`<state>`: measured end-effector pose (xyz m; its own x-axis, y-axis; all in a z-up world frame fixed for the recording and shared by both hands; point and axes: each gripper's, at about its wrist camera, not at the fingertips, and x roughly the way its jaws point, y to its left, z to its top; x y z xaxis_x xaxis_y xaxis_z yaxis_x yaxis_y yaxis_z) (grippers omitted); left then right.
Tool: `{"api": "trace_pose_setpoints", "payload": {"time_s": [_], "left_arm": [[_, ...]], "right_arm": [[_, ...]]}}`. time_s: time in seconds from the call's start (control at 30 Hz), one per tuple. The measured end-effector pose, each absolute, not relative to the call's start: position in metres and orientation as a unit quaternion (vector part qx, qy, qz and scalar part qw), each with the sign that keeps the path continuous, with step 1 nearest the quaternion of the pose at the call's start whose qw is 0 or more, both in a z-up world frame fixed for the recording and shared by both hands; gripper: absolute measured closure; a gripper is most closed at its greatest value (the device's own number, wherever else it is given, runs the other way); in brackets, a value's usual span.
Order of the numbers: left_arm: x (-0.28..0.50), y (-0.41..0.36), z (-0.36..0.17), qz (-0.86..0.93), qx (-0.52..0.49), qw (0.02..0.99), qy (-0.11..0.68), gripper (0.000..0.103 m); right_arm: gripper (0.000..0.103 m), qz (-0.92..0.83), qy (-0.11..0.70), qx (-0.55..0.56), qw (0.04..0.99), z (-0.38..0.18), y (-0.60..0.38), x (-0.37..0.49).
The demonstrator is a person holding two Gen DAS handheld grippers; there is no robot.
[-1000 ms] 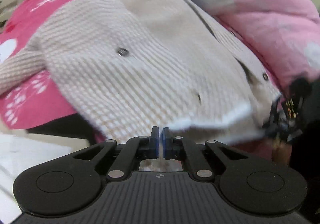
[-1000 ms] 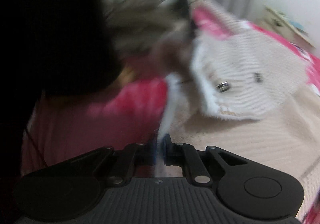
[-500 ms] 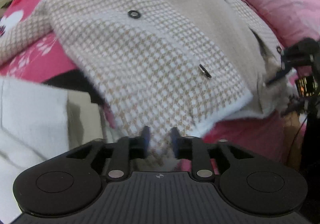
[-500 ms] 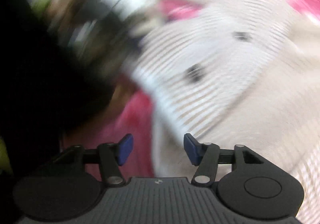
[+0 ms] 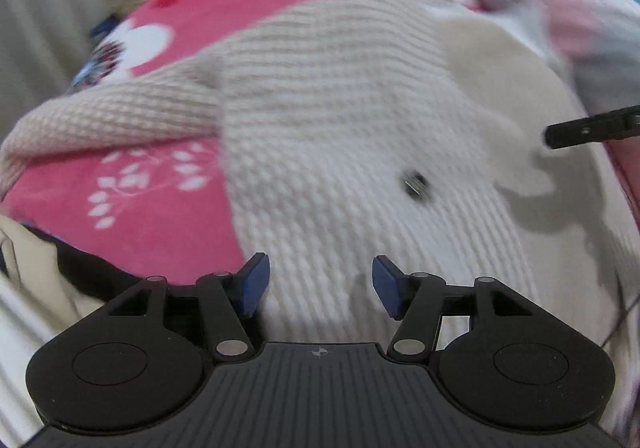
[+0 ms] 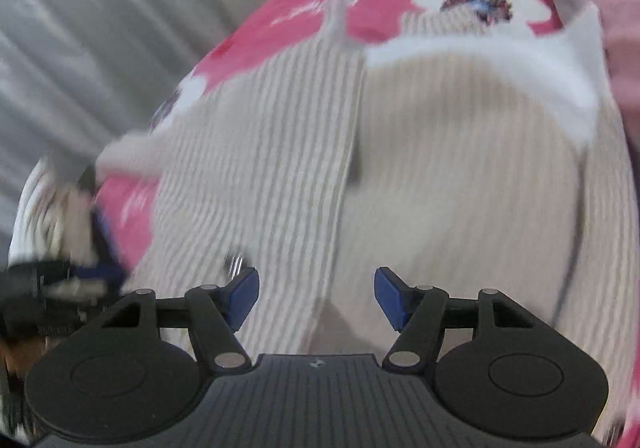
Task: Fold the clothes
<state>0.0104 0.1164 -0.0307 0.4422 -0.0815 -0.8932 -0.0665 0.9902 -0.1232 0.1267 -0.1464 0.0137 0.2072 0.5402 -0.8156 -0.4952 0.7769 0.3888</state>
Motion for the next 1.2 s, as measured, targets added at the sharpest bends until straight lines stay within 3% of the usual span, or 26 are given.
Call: {"api": "trace_pose_setpoints", "payload": {"time_s": [0.33,0.6,0.67,0.7,0.73,0.77,0.97,1.03,1.07,1.1,1.13,1.2], "left_arm": [[0.046,0.128,-0.06,0.062,-0.125,0.839,0.527,0.046],[0.049,0.133,-0.071,0.05,-0.128,0.839,0.527,0.046],[0.047,0.135,-0.072,0.048,-0.131,0.839,0.526,0.046],[0.046,0.136,-0.073,0.047,-0.132,0.839,0.525,0.045],[0.047,0.136,-0.074,0.047,-0.134,0.84,0.525,0.045],[0.046,0.136,-0.074,0.046,-0.135,0.84,0.523,0.045],[0.041,0.138,-0.076,0.035,-0.133,0.845,0.517,0.045],[0.041,0.139,-0.076,0.031,-0.133,0.843,0.52,0.045],[0.041,0.139,-0.076,0.03,-0.131,0.843,0.521,0.045],[0.041,0.138,-0.077,0.029,-0.128,0.843,0.522,0.045],[0.041,0.137,-0.076,0.028,-0.125,0.843,0.522,0.045],[0.041,0.134,-0.077,0.027,-0.118,0.844,0.522,0.045]], "right_arm": [[0.024,0.308,0.504,0.211,0.779,0.012,-0.116,0.252],[0.023,0.279,0.546,0.21,0.761,0.008,-0.046,0.34],[0.035,0.289,0.552,0.192,0.758,0.0,-0.028,0.345],[0.051,0.289,0.557,0.173,0.759,-0.006,-0.021,0.346],[0.082,0.289,0.562,0.154,0.759,-0.011,-0.014,0.346],[0.094,0.297,0.555,0.153,0.762,-0.012,-0.013,0.344],[0.093,0.442,0.363,0.275,0.773,0.015,-0.093,0.29],[0.09,0.399,0.393,0.24,0.793,-0.004,-0.113,0.286],[0.084,0.345,0.443,0.189,0.806,-0.023,-0.116,0.292],[0.07,0.286,0.493,0.141,0.809,-0.042,-0.118,0.299],[0.079,0.241,0.533,0.112,0.803,-0.058,-0.12,0.305],[0.076,0.233,0.54,0.136,0.797,-0.06,-0.132,0.308]]}}
